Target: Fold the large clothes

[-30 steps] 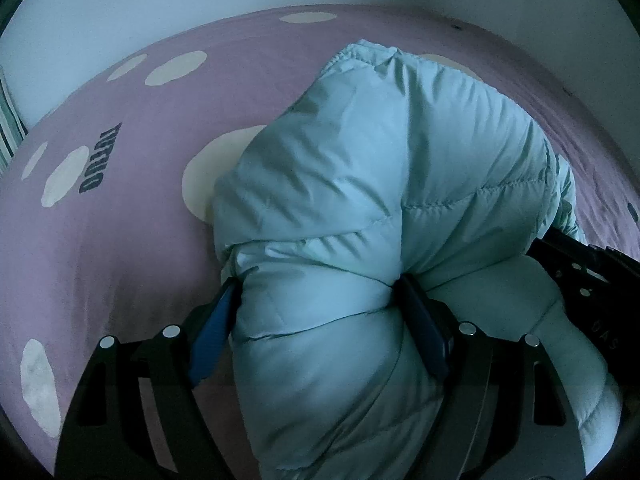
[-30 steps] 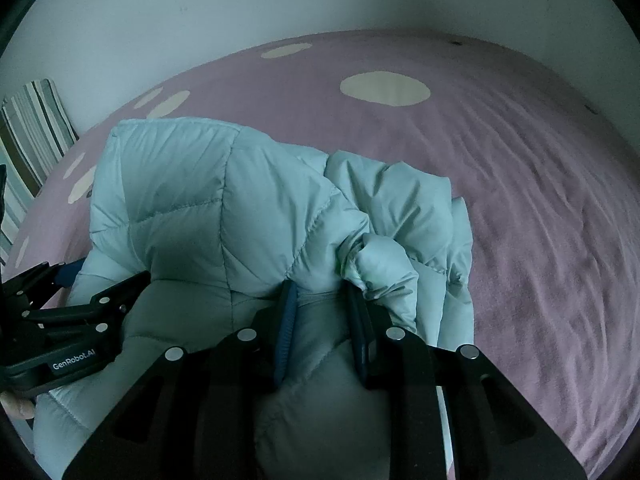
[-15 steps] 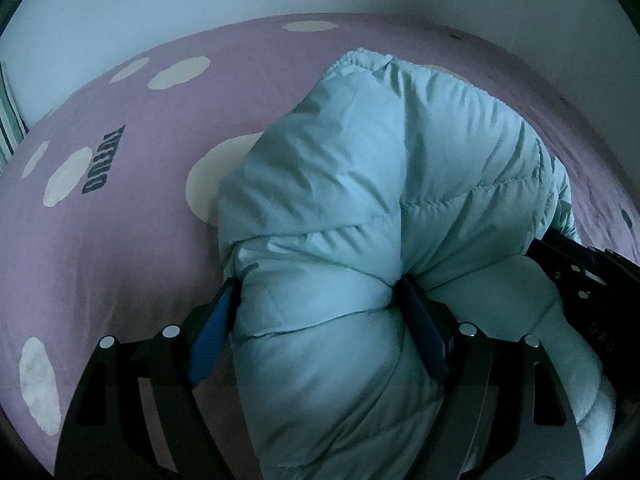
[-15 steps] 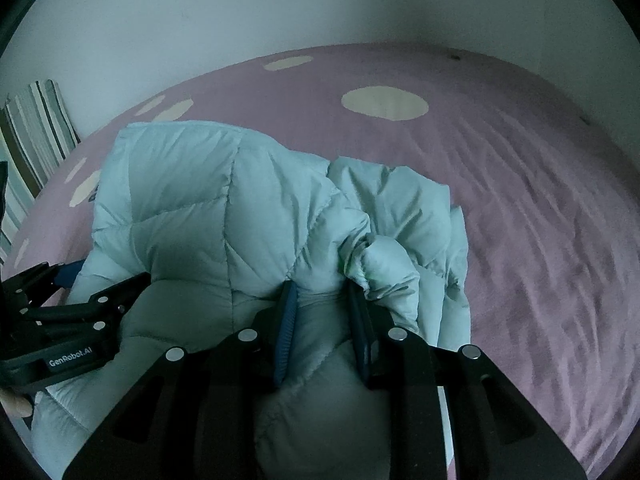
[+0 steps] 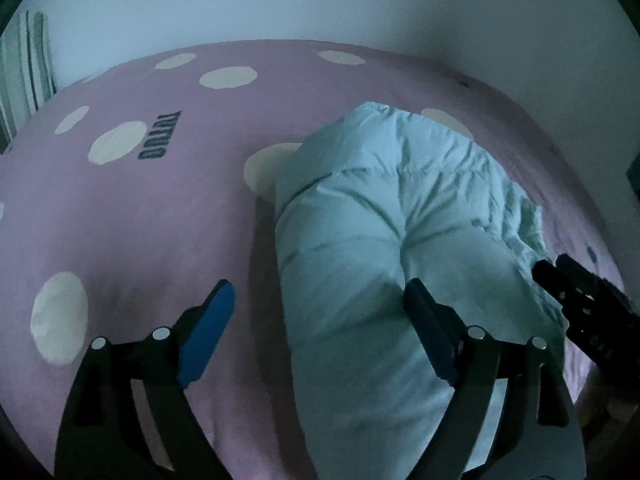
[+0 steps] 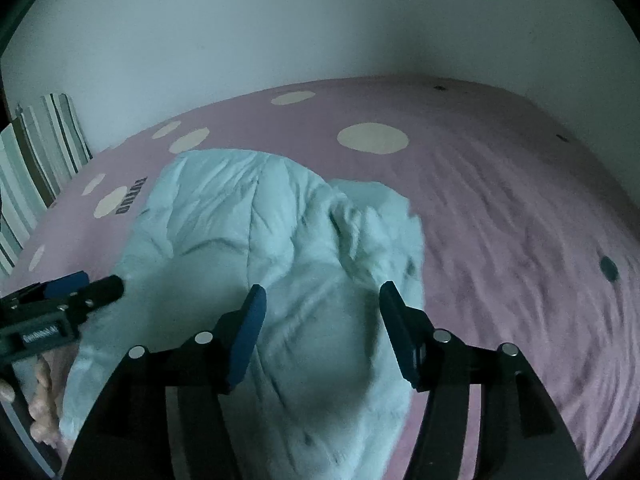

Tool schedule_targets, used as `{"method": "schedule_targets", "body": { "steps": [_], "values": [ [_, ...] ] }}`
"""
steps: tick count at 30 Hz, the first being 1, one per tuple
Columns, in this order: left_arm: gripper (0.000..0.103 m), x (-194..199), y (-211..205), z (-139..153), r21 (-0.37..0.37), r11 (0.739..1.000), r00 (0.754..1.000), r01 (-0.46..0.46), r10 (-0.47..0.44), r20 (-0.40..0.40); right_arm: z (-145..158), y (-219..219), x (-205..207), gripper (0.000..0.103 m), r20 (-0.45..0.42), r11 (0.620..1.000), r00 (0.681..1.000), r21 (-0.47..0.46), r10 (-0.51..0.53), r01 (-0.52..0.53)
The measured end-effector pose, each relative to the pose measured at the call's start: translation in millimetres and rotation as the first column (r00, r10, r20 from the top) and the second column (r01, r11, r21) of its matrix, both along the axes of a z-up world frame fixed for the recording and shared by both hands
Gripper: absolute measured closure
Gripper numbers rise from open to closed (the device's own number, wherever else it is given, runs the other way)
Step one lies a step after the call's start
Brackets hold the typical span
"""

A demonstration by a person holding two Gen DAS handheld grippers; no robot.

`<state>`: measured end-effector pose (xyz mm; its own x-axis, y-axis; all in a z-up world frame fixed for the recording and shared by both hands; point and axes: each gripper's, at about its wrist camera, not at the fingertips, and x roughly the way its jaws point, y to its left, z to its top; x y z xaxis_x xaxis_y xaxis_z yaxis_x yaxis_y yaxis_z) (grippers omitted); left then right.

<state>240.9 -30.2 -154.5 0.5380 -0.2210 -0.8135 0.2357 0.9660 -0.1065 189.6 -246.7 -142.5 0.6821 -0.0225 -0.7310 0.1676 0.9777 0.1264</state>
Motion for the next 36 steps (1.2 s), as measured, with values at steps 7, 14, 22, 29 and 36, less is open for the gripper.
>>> {"method": "schedule_targets", "body": {
  "steps": [7,14,22,29,36],
  "values": [
    [0.013,-34.5,19.5,-3.1,-0.05,0.999,1.0,-0.019,0.018,-0.015,-8.3,-15.2,-34.7,0.038,-0.049,0.994,0.999,0.103,-0.022,0.027],
    [0.012,-37.3,17.3,-17.3,-0.05,0.999,0.999,-0.02,0.019,-0.036,-35.8,-19.7,-31.3,0.034,-0.112,0.974,0.994,0.223,-0.016,0.04],
    [0.012,-36.9,12.9,-18.7,-0.032,0.999,1.0,-0.007,0.006,-0.028,-52.3,-25.9,-27.6,0.049,-0.121,0.938,0.993,0.343,-0.011,0.052],
    [0.012,-30.7,6.7,-27.2,-0.057,0.998,0.999,0.009,-0.012,-0.05,-51.9,-19.8,-28.7,0.058,-0.111,0.944,0.994,0.327,-0.006,0.042],
    [0.012,-19.9,-4.3,-42.2,-0.081,0.996,0.994,0.038,-0.046,-0.097,-53.5,-17.4,-25.5,0.063,-0.107,0.946,0.994,0.321,-0.004,0.039]
  ]
}}
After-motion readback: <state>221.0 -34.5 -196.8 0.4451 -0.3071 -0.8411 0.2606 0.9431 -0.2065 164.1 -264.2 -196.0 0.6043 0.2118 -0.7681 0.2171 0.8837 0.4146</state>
